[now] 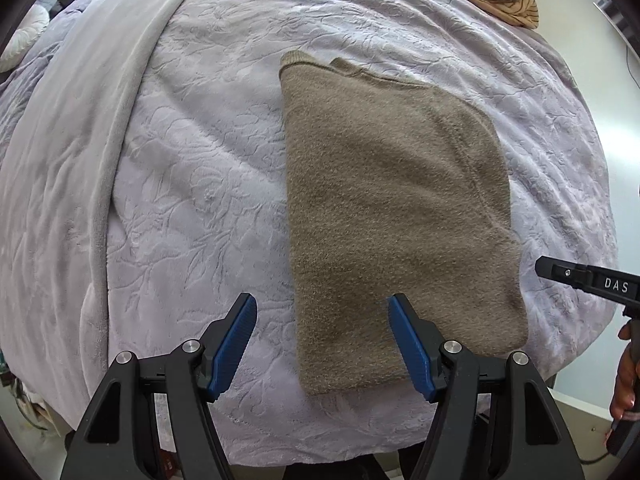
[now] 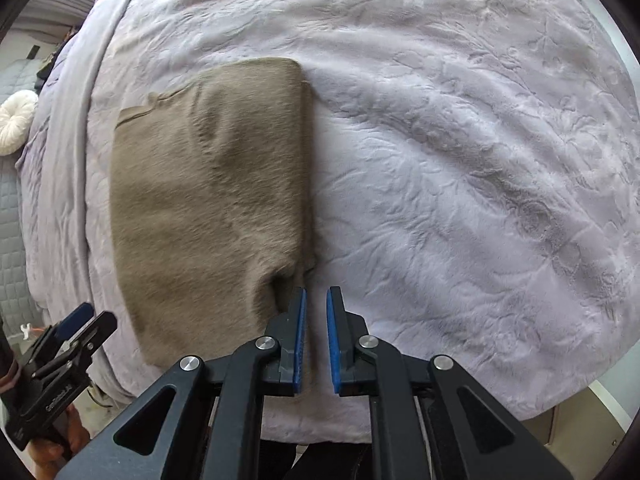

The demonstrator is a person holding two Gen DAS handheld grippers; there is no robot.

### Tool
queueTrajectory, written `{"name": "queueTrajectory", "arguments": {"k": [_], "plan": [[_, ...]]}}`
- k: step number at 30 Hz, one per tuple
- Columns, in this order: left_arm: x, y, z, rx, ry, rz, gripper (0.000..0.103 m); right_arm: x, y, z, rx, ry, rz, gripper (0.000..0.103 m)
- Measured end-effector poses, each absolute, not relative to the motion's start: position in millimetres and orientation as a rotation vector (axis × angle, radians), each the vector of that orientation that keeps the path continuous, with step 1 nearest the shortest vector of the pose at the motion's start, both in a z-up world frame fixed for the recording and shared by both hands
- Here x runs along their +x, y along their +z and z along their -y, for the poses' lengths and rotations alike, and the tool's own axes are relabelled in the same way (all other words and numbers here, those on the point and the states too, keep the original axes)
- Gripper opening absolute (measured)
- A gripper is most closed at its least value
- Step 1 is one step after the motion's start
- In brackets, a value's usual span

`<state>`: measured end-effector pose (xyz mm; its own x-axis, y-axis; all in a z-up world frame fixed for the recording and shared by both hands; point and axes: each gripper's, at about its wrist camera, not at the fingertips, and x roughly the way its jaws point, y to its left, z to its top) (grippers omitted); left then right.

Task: Fold small clothes

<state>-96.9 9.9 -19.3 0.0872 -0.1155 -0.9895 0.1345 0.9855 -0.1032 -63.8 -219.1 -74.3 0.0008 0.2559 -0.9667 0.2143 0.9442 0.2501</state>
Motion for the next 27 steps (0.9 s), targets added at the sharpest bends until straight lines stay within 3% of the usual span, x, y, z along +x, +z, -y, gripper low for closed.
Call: {"name": "queueTrajectory", "arguments": {"k": [7, 8, 9, 10, 12, 15, 17, 19, 24, 27], "plan": [[-98.5, -8.1, -10.2, 0.029, -0.18, -1.456, 0.07, -59.1, -60.2, 194.4, 0.311, 0.059, -1.577, 0.014], [-98.6, -5.7, -9.9, 0.035, -0.175, -1.451, 0.07, -58.0, -57.4, 190.8, 0.298, 0.063, -1.571, 0.017], [-98.4, -2.0, -9.7, 0.043, -0.169, -1.444, 0.07, -57.5, -53.6, 186.8, 0.285, 0.066, -1.564, 0.029], [-98.0, 1.0, -9.7, 0.046, -0.168, -1.438, 0.07, -57.3, -48.3, 184.2, 0.269, 0.067, -1.556, 0.049], [-97.2, 6.6, -9.6, 0.043, -0.169, -1.433, 0.07, -53.6, -39.7, 177.7, 0.241, 0.065, -1.535, 0.061], [-95.7, 15.7, -8.8, 0.032, -0.167, -1.409, 0.099, -49.3, -27.6, 171.2, 0.204, 0.066, -1.51, 0.062], [-95.1, 22.1, -8.3, 0.04, -0.163, -1.384, 0.1, -48.4, -21.9, 169.0, 0.197, 0.068, -1.501, 0.066], [-93.5, 26.1, -7.5, 0.038, -0.16, -1.383, 0.1, -47.0, -15.3, 166.6, 0.204, 0.075, -1.487, 0.077], [-90.2, 33.1, -7.7, 0.024, -0.124, -1.378, 0.1, -46.5, -3.0, 161.9, 0.193, 0.065, -1.453, 0.08], [-88.7, 35.7, -7.3, 0.063, -0.091, -1.372, 0.1, -46.6, 1.1, 161.4, 0.18, 0.043, -1.43, 0.09]]}}
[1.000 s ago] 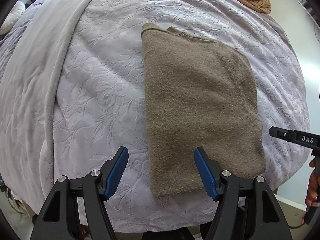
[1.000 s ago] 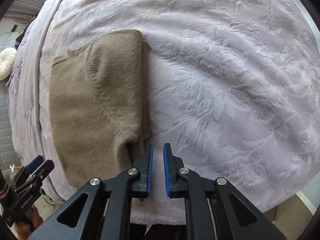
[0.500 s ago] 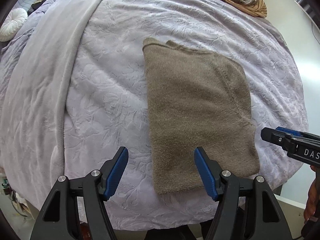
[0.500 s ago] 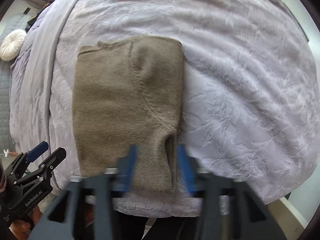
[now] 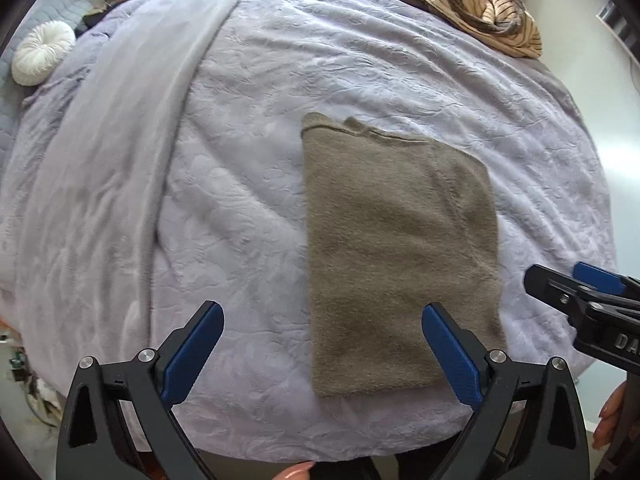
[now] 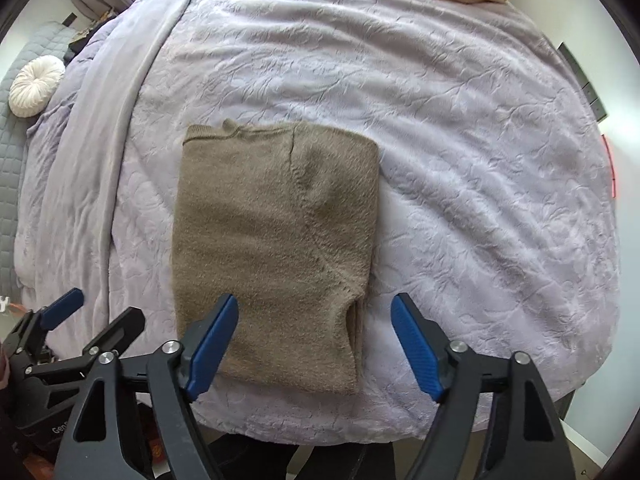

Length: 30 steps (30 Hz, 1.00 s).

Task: Fold small clothes

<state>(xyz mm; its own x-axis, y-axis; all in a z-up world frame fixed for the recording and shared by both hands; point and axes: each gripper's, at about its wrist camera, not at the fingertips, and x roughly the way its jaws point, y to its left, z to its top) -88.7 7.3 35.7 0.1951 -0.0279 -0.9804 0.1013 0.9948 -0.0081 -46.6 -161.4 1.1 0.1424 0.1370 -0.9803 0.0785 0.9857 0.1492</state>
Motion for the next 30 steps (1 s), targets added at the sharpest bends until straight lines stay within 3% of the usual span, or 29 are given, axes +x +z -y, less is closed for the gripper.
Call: {"name": "queueTrajectory", "arguments": {"k": [30], "plan": [[-87.8, 36.1, -15.3, 0.039, -0.055, -1.427, 0.1, -50.6, 1.4, 157.7, 0.144, 0.021, -1.459, 0.09]]}}
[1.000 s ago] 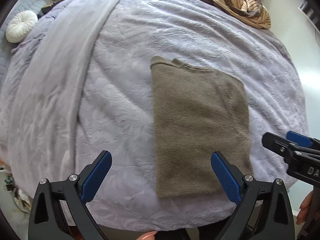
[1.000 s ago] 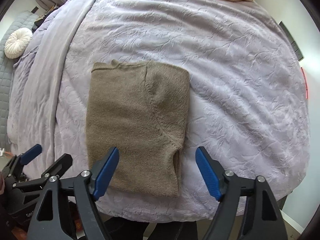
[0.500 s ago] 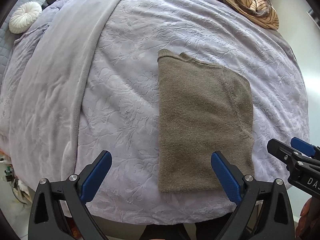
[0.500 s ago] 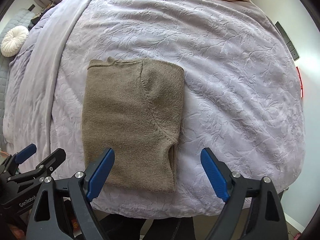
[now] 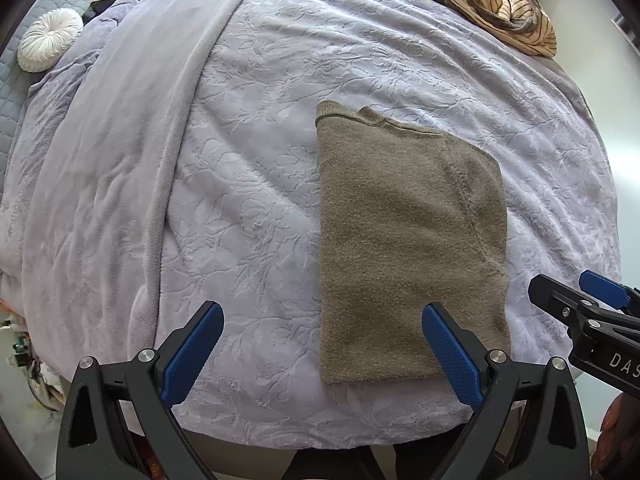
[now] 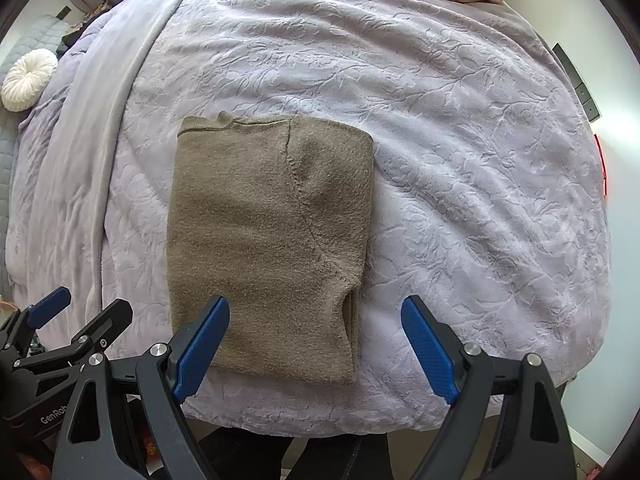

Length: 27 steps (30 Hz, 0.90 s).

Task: Fold small clothes

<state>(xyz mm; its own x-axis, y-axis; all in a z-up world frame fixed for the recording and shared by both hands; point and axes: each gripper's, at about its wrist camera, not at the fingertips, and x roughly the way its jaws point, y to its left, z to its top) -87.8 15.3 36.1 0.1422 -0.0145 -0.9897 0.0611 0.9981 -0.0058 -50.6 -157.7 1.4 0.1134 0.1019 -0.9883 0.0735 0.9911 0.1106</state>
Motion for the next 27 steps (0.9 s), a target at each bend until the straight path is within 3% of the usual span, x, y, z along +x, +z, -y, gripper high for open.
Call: {"name": "queueTrajectory", "arguments": {"k": [27], "plan": [[-89.1, 34.9, -11.9, 0.054, -0.063, -1.436, 0.1, -48.4, 1.9, 157.3, 0.14, 0.024, -1.461, 0.09]]}}
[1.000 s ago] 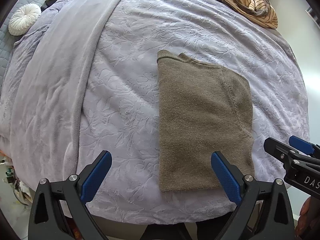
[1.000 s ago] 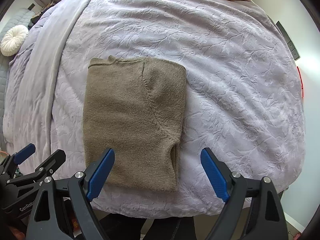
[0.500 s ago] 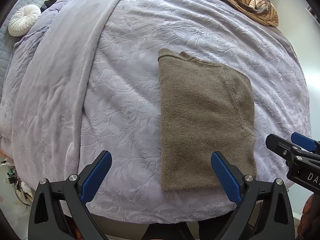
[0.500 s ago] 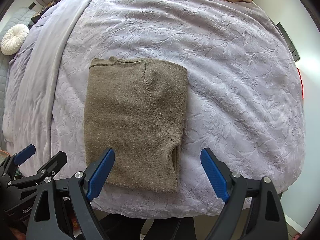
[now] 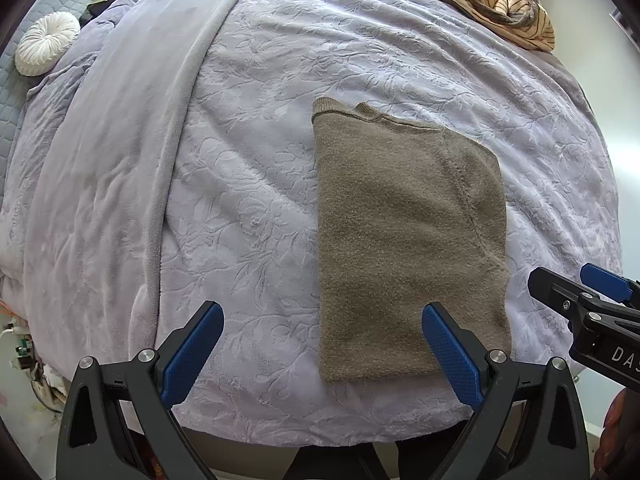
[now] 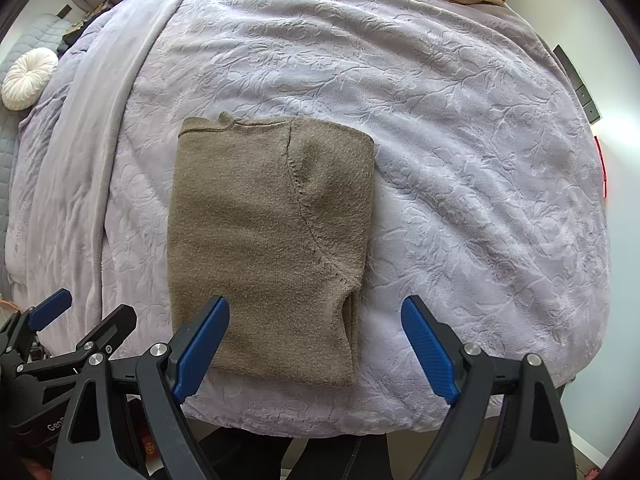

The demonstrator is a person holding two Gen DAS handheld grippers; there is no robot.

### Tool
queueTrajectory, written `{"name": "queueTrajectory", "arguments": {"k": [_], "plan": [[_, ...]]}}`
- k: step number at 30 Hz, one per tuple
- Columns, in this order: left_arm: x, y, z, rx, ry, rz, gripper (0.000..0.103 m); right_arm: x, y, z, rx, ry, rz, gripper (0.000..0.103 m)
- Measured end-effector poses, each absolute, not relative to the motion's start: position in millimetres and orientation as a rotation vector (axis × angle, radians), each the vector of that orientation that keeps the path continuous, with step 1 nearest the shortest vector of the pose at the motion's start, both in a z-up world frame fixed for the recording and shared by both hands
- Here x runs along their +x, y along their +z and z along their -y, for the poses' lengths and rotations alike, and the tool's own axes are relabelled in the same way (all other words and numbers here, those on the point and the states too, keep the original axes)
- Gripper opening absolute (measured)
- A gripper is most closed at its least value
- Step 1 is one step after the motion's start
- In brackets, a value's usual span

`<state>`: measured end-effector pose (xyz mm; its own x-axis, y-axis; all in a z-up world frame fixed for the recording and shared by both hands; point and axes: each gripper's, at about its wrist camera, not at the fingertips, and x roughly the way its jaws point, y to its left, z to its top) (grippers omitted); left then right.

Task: Fold small clothes

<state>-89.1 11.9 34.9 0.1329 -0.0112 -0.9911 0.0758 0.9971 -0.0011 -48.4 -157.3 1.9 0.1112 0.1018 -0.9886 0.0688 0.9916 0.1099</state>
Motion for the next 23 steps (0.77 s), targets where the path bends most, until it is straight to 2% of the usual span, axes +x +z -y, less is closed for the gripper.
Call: {"name": "queueTrajectory", "arguments": {"k": [23], "plan": [[-94.4, 37.4, -9.1, 0.062, -0.08, -1.41, 0.1, -59.8, -2.0, 157.0, 0.143, 0.023, -1.465, 0.09]]}}
